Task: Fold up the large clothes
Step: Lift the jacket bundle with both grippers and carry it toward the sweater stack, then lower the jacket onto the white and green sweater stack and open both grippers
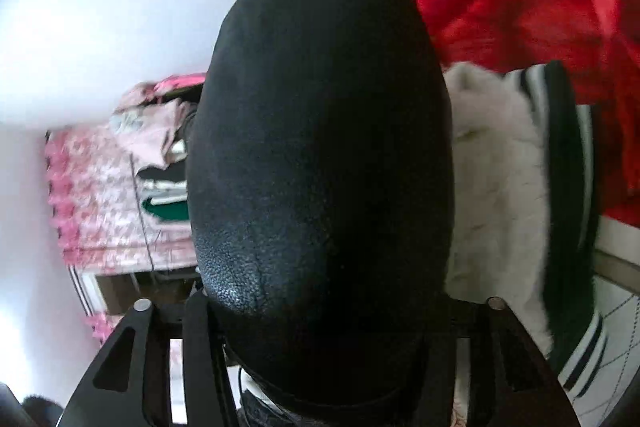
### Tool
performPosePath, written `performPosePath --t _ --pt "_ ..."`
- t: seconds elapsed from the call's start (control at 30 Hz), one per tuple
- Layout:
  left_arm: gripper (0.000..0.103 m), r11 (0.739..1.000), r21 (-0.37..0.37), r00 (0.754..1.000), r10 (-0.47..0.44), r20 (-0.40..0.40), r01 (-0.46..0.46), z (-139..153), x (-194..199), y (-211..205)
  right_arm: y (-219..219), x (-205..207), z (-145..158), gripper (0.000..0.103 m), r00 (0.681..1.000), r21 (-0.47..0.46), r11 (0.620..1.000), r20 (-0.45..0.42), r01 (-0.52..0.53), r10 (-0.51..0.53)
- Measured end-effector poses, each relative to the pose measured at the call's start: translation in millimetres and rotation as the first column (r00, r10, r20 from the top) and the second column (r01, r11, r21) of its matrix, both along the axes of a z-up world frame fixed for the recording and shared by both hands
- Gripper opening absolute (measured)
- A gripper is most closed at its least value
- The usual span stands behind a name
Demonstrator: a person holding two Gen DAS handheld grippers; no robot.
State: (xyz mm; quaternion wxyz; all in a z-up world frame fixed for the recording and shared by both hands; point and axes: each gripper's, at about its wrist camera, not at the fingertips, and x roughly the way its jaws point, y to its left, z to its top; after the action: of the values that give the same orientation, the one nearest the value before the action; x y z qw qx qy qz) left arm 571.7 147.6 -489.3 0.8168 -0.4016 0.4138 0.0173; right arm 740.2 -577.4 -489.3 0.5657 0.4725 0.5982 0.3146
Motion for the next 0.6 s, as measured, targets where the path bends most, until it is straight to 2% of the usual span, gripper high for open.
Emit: performPosePath --t 0.07,0.13,0.17,0.23,0.27,0.3,0.33,0.37,0.47,0.53,0.6 --pt "0.032 0.999 0.036 0.999 -0.037 -0.014 0.038 3 0 -5 -3 1 -3 0.069 1.0 -0.057 0.998 0.007 -0.002 0.002" --pt "0.032 0.991 0.099 0.996 -0.081 -0.041 0.085 11 3 -10 -3 1 9 0.076 0.999 -0.153 0.988 0.027 -0.02 0.024" --pt "0.032 0.987 0.122 0.994 -0.097 -0.055 0.103 13 5 -12 -3 -1 16 0.083 0.999 -0.215 0.976 0.04 -0.02 0.029" --pt "0.04 0.974 0.177 0.987 -0.129 -0.092 0.144 23 5 -16 1 -10 43 0.091 0.993 -0.408 0.913 0.102 -0.017 0.064" --pt "0.049 0.963 0.212 0.983 -0.145 -0.109 0.166 29 3 -20 4 -17 57 0.096 0.987 -0.531 0.847 0.133 -0.005 0.089" --pt "0.075 0.953 0.245 0.98 -0.152 -0.126 0.179 33 2 -23 10 -24 67 0.101 0.984 -0.596 0.803 0.147 0.005 0.103" --pt "0.098 0.935 0.299 0.978 -0.152 -0.144 0.189 38 2 -26 18 -35 77 0.103 0.98 -0.674 0.738 0.163 0.022 0.119" --pt "0.099 0.917 0.347 0.977 -0.152 -0.149 0.196 46 -2 -29 29 -56 84 0.103 0.976 -0.75 0.66 0.171 0.043 0.132" --pt "0.099 0.853 0.475 0.974 -0.158 -0.164 0.218 73 -15 -41 46 -89 103 0.103 0.974 -0.866 0.488 0.191 0.111 0.119" --pt "0.1 0.82 0.528 0.974 -0.157 -0.165 0.221 88 -22 -44 58 -129 104 0.103 0.97 -0.902 0.403 0.217 0.155 0.113" --pt "0.1 0.787 0.574 0.973 -0.165 -0.161 0.228 107 -34 -52 72 -159 117 0.103 0.959 -0.911 0.355 0.262 0.21 0.106"
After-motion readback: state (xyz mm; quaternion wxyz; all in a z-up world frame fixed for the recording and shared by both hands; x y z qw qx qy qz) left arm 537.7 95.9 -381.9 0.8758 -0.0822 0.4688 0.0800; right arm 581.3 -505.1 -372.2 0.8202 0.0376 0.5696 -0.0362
